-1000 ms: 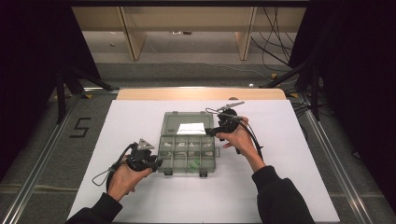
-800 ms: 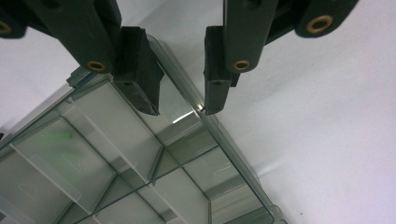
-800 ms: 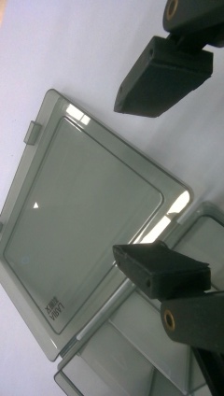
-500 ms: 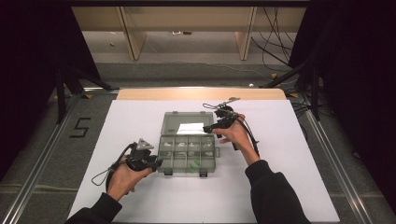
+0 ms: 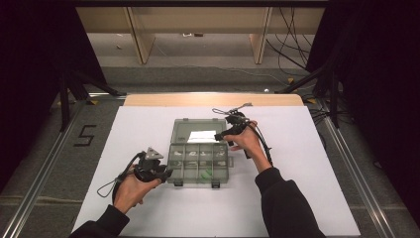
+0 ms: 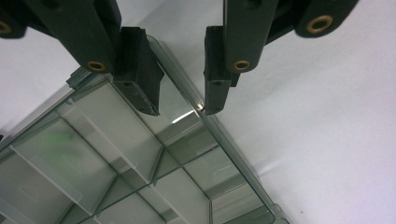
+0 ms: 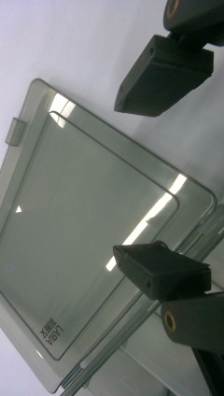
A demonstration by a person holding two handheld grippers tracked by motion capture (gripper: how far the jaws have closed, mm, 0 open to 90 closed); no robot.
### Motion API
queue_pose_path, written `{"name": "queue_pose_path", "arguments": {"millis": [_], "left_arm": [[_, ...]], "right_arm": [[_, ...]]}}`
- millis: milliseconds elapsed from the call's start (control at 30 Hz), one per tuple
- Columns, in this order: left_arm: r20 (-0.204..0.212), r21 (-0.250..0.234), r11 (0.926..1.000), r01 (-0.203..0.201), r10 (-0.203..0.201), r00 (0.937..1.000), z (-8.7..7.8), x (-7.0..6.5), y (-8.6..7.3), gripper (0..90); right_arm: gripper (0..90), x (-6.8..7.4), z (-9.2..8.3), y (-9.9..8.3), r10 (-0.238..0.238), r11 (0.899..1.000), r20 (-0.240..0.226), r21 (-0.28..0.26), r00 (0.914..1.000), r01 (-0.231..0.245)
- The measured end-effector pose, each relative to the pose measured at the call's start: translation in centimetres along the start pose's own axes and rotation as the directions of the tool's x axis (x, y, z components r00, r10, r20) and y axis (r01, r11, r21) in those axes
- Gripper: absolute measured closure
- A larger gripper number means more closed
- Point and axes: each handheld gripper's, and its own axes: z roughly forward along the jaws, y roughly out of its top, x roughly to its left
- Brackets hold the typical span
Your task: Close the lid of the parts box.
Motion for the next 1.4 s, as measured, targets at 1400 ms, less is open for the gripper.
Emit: {"name": "queue_pose_path", "arguments": {"millis": [1400], "left_arm": [[0.006,0.003,0.9995,-0.03,0.03,0.9995,0.0,0.0,0.0,67.4]], "right_arm": [[36.3,-0.6,1.1,-0.4,0.138,0.99,-0.09,0.053,0.9863,-0.134]]}}
